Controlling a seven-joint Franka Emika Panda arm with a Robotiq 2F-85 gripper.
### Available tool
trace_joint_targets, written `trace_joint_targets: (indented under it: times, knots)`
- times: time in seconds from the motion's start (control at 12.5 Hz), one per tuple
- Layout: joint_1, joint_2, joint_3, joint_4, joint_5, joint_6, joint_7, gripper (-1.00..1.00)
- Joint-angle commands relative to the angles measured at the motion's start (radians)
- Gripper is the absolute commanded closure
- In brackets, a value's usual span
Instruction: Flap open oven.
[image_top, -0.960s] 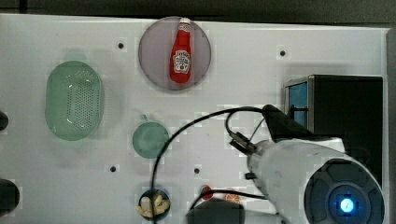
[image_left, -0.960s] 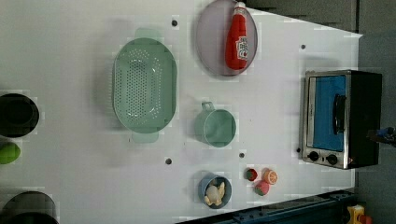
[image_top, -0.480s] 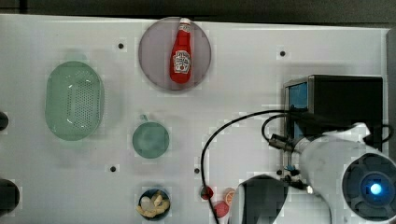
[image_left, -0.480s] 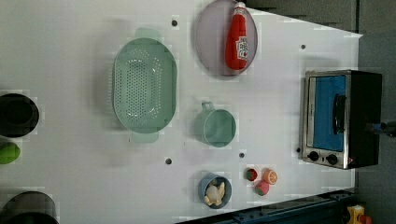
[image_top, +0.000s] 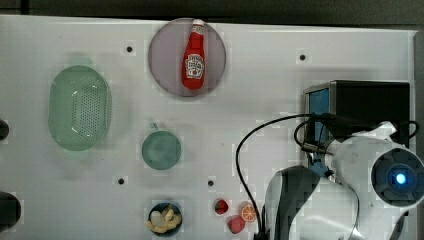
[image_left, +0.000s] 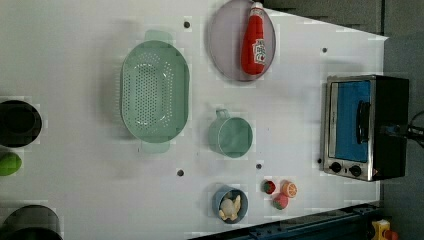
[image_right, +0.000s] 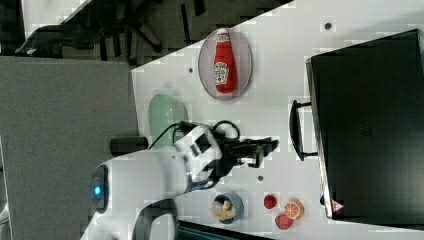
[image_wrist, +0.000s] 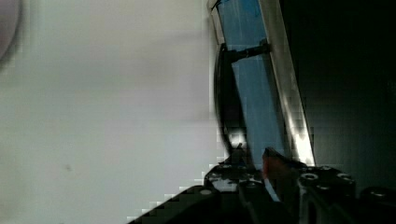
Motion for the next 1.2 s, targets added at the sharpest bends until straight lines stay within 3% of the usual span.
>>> trace_joint_targets:
  times: [0.08,0.64,1.2]
  knots:
    - [-0.018,0.062,-0.013,0.003,0.005,0.102,-0.169,0.65]
    - [-0.02,0.214,-0.02,0.001,0.012,0.217,-0.172,0.65]
    - [0.011,0.239,0.008,-0.008,-0.007,0.214,-0.162,0.65]
